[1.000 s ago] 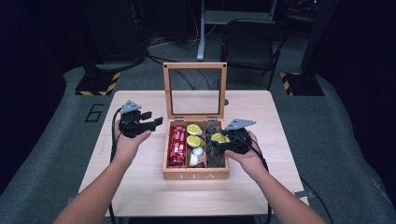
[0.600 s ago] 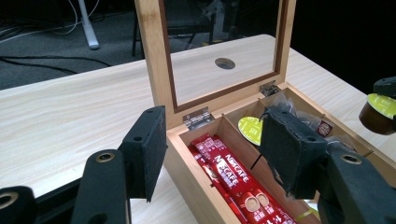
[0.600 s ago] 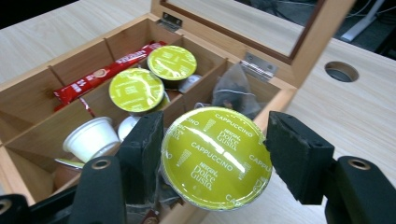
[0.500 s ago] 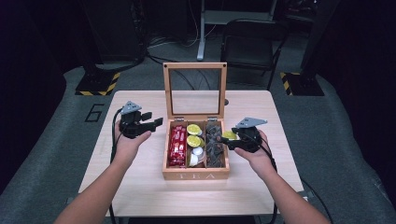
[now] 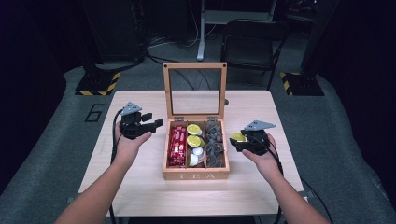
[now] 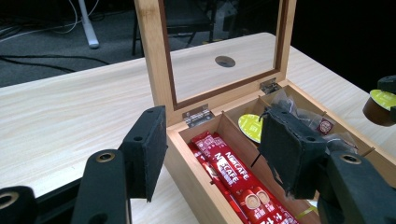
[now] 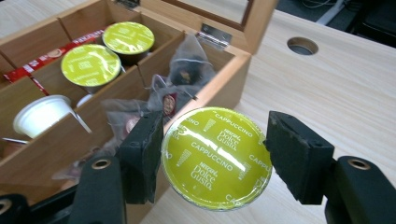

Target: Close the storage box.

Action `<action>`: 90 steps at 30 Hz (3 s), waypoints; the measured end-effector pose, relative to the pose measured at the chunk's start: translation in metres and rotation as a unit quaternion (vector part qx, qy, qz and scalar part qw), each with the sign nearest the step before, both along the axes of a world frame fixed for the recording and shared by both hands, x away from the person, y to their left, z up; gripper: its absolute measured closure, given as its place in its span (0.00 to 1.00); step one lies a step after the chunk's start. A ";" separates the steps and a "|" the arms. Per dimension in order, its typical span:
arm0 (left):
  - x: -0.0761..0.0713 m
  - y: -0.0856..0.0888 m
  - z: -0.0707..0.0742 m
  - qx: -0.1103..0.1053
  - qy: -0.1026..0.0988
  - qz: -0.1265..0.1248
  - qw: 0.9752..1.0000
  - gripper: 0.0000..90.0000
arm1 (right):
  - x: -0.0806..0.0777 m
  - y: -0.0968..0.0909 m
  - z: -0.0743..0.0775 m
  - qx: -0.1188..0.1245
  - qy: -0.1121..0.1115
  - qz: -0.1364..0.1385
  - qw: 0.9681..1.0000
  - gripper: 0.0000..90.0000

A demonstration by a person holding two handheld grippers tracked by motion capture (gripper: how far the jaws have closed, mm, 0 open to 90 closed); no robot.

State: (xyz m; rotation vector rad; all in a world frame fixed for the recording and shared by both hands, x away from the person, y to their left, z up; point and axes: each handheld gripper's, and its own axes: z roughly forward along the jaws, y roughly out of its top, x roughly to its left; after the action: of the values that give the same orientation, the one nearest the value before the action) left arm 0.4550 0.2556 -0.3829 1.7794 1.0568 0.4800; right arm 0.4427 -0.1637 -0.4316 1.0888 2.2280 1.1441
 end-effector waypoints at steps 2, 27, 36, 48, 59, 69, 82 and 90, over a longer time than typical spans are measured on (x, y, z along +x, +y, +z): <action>0.000 0.000 -0.001 -0.001 0.000 0.002 1.000 0.46 | -0.001 -0.005 -0.002 -0.001 0.000 -0.007 1.000 0.41; 0.000 -0.002 -0.001 0.004 -0.002 0.000 1.000 0.46 | -0.003 -0.047 -0.022 -0.015 0.003 -0.074 0.997 0.41; -0.001 -0.002 -0.002 0.009 0.001 -0.004 1.000 0.46 | -0.003 -0.060 -0.025 -0.011 0.006 -0.092 0.996 0.41; -0.002 -0.004 -0.002 0.010 0.001 -0.006 1.000 0.47 | -0.004 -0.082 -0.033 -0.004 0.007 -0.124 0.992 0.41; -0.001 -0.006 -0.002 0.013 0.000 -0.008 1.000 0.47 | -0.006 -0.098 -0.044 0.008 0.021 -0.155 0.988 0.41; -0.002 -0.007 -0.004 0.013 0.002 -0.010 1.000 0.47 | -0.007 -0.102 -0.053 -0.017 0.022 -0.165 0.986 0.41; -0.003 -0.006 -0.006 0.011 0.002 -0.009 1.000 0.47 | -0.007 -0.103 -0.063 -0.033 0.029 -0.171 0.984 0.41; -0.003 -0.005 -0.007 0.009 0.005 -0.007 1.000 0.47 | -0.007 -0.103 -0.067 -0.037 0.035 -0.171 0.984 0.41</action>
State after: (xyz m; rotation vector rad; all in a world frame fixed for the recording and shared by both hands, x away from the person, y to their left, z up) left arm 0.4520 0.2503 -0.3902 1.8064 1.0492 0.4731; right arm 0.4356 -0.2670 -0.4990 1.4307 2.0106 0.8829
